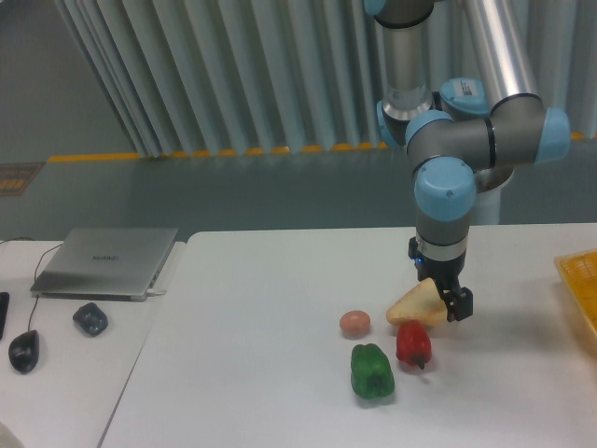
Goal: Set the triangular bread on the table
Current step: 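Lower the bread onto the table beside the red pepper and release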
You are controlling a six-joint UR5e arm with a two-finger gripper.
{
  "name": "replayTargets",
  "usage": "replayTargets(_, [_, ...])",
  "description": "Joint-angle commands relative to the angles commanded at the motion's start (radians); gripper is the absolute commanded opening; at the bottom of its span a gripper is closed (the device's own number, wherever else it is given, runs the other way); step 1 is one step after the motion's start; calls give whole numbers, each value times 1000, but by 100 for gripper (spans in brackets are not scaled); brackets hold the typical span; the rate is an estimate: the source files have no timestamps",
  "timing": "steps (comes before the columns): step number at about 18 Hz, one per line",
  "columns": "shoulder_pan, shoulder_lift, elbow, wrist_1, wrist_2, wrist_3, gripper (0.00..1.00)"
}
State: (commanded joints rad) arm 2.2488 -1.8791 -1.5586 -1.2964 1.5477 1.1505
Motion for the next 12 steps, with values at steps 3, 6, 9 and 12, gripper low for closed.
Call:
replayTargets(3, [-14, -17, 3, 130, 55, 3, 100])
replayTargets(6, [-12, -49, 17, 193, 89, 43, 100])
replayTargets(9, [-12, -46, 26, 200, 89, 45, 100])
replayTargets(12, [-11, -45, 22, 200, 89, 43, 100])
